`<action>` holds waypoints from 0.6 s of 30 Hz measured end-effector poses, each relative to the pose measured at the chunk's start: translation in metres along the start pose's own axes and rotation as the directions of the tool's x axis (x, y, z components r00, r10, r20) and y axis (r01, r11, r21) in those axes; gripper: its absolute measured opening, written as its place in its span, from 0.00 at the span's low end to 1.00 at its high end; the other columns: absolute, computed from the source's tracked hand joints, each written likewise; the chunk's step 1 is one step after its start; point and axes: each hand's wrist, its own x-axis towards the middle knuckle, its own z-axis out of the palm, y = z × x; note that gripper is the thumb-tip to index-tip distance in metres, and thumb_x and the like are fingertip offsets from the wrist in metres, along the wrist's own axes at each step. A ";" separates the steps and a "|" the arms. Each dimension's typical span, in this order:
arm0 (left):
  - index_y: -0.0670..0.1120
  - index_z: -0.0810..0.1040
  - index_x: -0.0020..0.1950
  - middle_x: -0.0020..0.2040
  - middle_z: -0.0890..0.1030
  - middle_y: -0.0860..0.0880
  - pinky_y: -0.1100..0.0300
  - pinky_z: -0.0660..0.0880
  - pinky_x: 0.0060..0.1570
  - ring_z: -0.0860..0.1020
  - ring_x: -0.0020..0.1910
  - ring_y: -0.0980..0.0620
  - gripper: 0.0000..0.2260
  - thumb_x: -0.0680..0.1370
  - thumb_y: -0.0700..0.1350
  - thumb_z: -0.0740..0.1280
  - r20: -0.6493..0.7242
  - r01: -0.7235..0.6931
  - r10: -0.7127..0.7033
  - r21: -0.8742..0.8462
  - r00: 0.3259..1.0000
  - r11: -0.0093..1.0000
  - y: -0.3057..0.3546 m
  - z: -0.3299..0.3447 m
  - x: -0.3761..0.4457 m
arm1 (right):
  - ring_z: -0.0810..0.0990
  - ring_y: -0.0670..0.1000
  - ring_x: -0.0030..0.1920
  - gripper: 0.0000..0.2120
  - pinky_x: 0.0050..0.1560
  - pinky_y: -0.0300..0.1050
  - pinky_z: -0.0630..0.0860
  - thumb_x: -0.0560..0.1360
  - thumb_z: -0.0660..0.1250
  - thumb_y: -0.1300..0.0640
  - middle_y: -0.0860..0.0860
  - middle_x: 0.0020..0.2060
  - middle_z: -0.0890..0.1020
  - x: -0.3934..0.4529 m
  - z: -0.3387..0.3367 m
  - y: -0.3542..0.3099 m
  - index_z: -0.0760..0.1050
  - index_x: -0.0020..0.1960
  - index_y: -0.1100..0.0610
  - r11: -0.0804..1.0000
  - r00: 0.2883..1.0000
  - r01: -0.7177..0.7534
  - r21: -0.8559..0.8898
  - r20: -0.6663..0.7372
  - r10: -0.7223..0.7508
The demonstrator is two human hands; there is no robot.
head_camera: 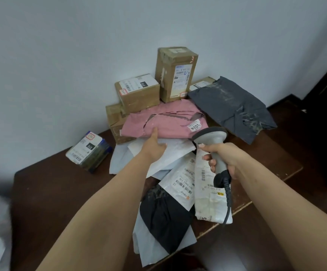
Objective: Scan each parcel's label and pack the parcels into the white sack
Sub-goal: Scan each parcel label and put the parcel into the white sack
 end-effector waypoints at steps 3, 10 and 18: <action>0.45 0.52 0.80 0.77 0.62 0.46 0.61 0.61 0.67 0.64 0.74 0.46 0.30 0.82 0.49 0.62 -0.152 -0.027 0.016 -0.072 0.988 0.997 0.000 -0.007 -0.016 | 0.66 0.46 0.20 0.11 0.22 0.36 0.67 0.75 0.72 0.61 0.53 0.26 0.75 -0.001 0.005 -0.003 0.75 0.52 0.64 0.999 0.999 0.037 0.016 -0.023 -0.036; 0.48 0.80 0.59 0.55 0.81 0.49 0.56 0.72 0.59 0.77 0.56 0.51 0.18 0.74 0.58 0.71 -0.603 -0.069 -0.176 -0.360 0.778 0.930 -0.049 -0.044 -0.076 | 0.65 0.46 0.19 0.05 0.20 0.35 0.65 0.76 0.70 0.61 0.52 0.25 0.70 -0.016 0.049 -0.010 0.74 0.47 0.61 0.996 0.995 0.087 -0.003 0.046 -0.087; 0.47 0.65 0.67 0.59 0.74 0.46 0.54 0.74 0.59 0.74 0.58 0.48 0.23 0.76 0.40 0.71 -0.545 -0.052 -0.458 -0.681 0.703 0.730 -0.138 -0.092 -0.146 | 0.65 0.46 0.20 0.09 0.21 0.36 0.66 0.77 0.70 0.58 0.52 0.28 0.70 -0.033 0.108 0.023 0.76 0.55 0.59 0.992 0.985 0.036 -0.123 0.172 -0.015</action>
